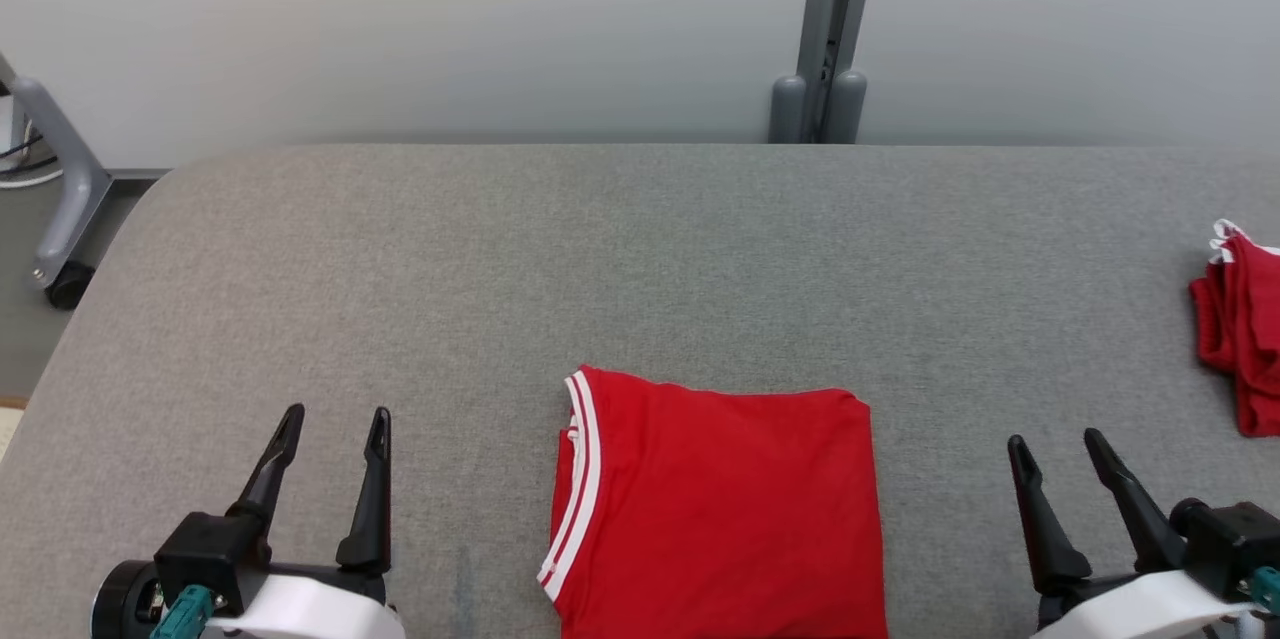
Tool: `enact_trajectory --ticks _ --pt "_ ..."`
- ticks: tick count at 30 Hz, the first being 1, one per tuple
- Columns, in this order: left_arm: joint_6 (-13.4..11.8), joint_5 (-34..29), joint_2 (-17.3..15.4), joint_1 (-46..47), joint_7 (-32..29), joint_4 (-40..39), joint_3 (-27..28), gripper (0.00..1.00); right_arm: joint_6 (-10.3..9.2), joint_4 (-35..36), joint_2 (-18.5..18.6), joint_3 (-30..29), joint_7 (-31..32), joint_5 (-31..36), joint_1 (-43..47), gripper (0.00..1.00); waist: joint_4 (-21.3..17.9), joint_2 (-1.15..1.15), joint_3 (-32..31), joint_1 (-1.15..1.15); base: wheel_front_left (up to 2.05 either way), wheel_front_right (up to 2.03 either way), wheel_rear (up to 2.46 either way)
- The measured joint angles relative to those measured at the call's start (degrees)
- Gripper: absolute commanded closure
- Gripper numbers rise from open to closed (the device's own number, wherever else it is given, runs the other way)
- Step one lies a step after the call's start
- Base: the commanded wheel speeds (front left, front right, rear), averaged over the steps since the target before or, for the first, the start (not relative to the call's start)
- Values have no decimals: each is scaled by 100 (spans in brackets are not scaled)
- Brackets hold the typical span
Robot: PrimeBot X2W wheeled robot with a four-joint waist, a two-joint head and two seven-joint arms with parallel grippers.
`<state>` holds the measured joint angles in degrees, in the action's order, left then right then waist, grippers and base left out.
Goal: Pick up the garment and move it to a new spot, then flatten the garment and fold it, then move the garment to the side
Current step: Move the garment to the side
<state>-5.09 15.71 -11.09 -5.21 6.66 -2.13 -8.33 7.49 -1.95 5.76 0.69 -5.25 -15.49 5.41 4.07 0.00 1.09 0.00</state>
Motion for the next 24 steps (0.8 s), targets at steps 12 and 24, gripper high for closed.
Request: enact_trajectory --ticks 12,24 --pt "130 3 156 703 348 323 -179 0 -1 -1728 47 1010 -52 -345 -853 0 558 0 625 0 0 0 0" --pt "149 45 163 911 555 634 -166 0 0 -2751 124 1704 -36 -853 -1327 100 603 0 836 0 0 0 0"
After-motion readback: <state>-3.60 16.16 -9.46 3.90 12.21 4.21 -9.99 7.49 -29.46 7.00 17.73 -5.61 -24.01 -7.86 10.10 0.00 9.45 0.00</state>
